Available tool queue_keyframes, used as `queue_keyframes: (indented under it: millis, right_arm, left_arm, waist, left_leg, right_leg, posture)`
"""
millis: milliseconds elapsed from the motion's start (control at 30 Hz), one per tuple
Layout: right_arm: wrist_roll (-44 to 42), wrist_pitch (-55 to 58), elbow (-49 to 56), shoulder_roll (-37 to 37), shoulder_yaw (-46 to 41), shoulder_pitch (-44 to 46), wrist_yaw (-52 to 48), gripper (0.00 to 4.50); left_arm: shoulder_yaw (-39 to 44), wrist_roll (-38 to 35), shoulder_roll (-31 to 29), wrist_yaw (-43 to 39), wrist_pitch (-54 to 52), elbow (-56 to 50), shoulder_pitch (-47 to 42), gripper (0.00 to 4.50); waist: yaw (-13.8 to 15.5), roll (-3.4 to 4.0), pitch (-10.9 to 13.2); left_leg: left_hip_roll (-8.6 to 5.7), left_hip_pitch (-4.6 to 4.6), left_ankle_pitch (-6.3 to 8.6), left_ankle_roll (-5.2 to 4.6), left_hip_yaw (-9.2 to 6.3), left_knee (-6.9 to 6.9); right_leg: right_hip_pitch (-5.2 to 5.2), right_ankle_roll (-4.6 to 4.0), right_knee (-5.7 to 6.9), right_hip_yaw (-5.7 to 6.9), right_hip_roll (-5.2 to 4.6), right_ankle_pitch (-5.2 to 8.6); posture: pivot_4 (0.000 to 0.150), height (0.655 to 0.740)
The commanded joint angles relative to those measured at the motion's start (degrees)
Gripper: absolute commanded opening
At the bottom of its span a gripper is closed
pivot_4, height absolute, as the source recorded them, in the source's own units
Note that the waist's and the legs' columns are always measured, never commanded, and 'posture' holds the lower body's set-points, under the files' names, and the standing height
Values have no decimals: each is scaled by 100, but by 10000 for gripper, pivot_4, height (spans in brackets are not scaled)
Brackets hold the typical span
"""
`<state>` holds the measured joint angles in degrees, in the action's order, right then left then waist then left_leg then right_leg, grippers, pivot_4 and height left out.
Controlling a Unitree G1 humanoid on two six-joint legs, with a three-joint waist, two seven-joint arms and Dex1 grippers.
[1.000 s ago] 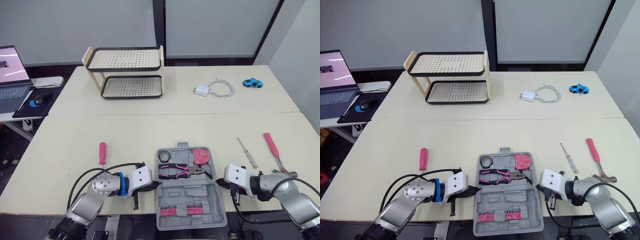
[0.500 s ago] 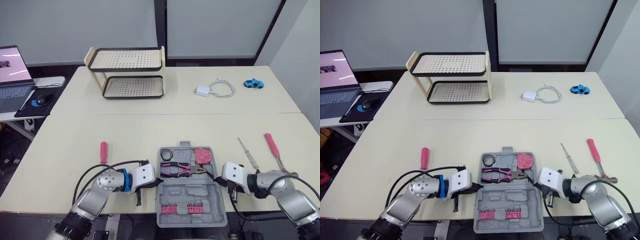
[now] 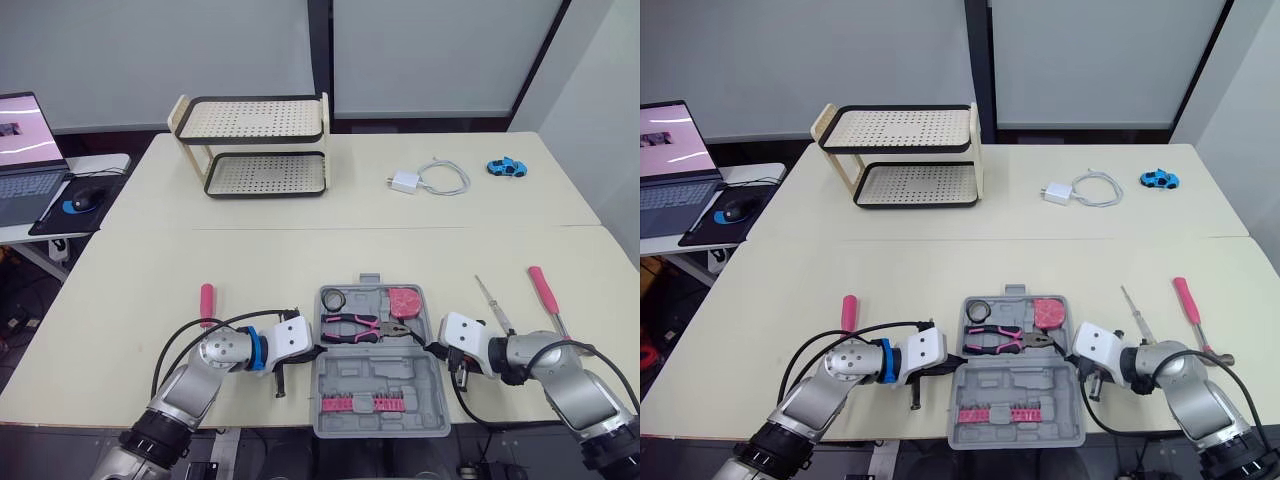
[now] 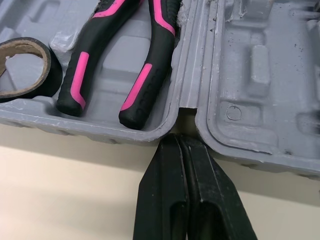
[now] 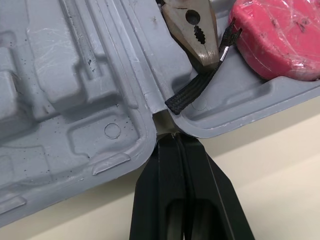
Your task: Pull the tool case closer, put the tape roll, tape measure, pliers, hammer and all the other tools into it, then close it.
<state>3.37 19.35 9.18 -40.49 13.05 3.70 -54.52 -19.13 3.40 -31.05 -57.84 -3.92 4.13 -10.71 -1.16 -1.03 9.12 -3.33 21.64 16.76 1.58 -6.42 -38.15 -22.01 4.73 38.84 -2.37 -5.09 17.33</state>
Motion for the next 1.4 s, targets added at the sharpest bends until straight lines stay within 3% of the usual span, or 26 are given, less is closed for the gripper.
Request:
queue_keyframes:
  millis: [33, 1400]
  right_arm:
    - [-171, -144, 196, 240, 197, 178, -54, 0]
    - [135, -181, -444, 686, 322, 822, -61, 0]
  left_arm:
    - [-147, 44, 247, 149, 137, 88, -177, 355]
    - [-146, 267, 492, 323, 525, 908, -620, 355]
  waist:
    - [0, 0, 0]
    - [-34, 5, -14]
  left_leg:
    - [0, 0, 0, 0, 0, 0]
    - [0, -6, -1, 2, -1, 0]
  right_leg:
    - [0, 0, 0, 0, 0, 0]
    - [0, 0, 3, -1, 1, 0]
  posture:
    - [1500, 7400]
    - [1500, 7400]
